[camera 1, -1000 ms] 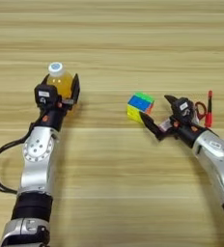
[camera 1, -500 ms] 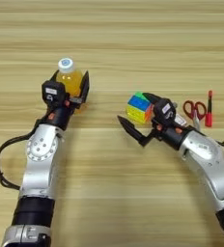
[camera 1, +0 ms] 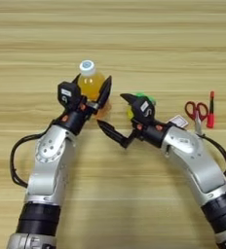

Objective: Move the objects on the table

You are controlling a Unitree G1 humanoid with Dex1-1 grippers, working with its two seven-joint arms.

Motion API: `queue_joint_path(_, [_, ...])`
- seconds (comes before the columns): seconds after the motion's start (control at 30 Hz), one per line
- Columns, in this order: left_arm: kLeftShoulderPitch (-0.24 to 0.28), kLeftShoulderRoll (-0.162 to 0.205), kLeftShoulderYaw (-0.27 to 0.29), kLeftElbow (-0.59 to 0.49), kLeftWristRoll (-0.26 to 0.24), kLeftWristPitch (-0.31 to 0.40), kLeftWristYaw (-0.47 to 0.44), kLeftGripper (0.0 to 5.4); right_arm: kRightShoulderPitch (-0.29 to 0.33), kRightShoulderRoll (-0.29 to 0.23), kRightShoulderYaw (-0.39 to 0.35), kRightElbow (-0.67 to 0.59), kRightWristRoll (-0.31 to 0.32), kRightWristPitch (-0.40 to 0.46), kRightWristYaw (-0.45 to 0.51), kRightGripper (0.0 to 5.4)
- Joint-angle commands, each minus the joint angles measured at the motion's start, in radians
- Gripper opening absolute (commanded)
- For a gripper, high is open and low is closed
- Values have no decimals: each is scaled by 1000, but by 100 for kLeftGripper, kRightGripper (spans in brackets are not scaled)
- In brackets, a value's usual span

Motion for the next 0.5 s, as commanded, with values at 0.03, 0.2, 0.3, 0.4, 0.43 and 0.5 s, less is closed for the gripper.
queue_joint_path(0.03, [5,4,-27,-41,-3,9,-29,347,-32,16,8,19,-13,6,-11,540])
queue_joint_path(0.2, [16,16,-46,-47,-6,14,-65,347,-43,27,12,33,-25,-6,-22,540])
queue_joint_path(0.3, [25,19,-59,-56,-15,21,-89,347,-50,33,14,40,-29,-9,-27,540])
queue_joint_path(0.4, [33,26,-73,-66,-12,28,-104,347,-63,38,13,59,-44,-26,-36,540])
queue_joint_path(0.43, [36,29,-76,-70,-13,30,-108,347,-67,40,10,66,-45,-30,-38,540])
queue_joint_path(0.5, [42,34,-78,-79,-14,31,-113,347,-74,42,7,78,-49,-39,-43,540])
